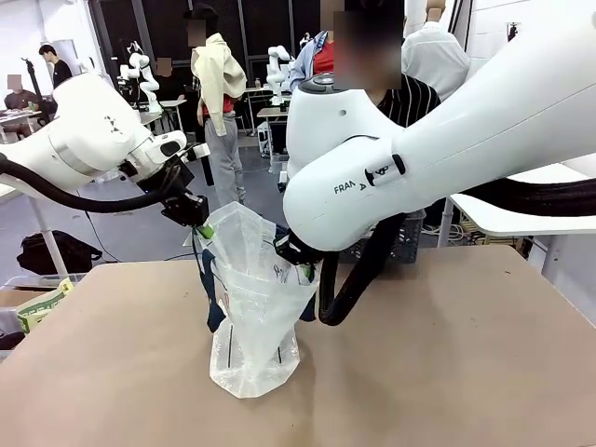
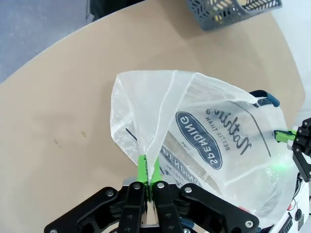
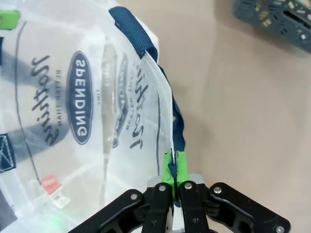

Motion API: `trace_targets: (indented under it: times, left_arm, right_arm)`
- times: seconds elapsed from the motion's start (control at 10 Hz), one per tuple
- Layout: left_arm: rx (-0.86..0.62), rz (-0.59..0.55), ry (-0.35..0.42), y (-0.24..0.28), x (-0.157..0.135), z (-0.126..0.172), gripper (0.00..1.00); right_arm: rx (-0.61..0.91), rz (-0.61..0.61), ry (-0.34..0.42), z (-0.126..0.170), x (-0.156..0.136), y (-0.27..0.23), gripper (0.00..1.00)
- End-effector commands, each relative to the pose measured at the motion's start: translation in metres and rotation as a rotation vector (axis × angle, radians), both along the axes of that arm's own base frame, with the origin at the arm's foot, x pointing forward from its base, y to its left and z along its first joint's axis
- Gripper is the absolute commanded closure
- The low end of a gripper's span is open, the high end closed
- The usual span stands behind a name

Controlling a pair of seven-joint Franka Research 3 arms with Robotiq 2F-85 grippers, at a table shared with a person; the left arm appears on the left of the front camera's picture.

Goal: Transfer purchased items from the store into the shopping bag.
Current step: Open the Reusable shopping bag in the center of the table, then move the Reusable shopping bag to the right side of the table.

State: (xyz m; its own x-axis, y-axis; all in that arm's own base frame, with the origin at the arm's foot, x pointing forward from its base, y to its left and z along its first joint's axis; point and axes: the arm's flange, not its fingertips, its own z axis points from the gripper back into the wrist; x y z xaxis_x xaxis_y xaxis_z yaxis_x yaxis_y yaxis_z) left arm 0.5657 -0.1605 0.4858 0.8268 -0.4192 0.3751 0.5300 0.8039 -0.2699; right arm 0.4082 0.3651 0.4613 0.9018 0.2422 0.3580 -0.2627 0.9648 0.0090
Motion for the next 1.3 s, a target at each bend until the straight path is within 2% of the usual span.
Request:
trace_targets:
  times: [0.0,0.1,1.2]
  left_arm:
    - [0.013,0.019,0.016,0.003,-0.003,0.007,1.0]
    - [0.0,0.0,0.0,0.0,0.0,0.0,1.0]
    - [0.0,0.0,0.0,0.0,0.0,0.0,1.0]
  right_arm:
    - [-0.011,-0.011,0.022,0.002,0.008,0.016,1.0]
    - [0.0,0.0,0.0,0.0,0.0,0.0,1.0]
    - [0.0,0.0,0.0,0.0,0.0,0.0,1.0]
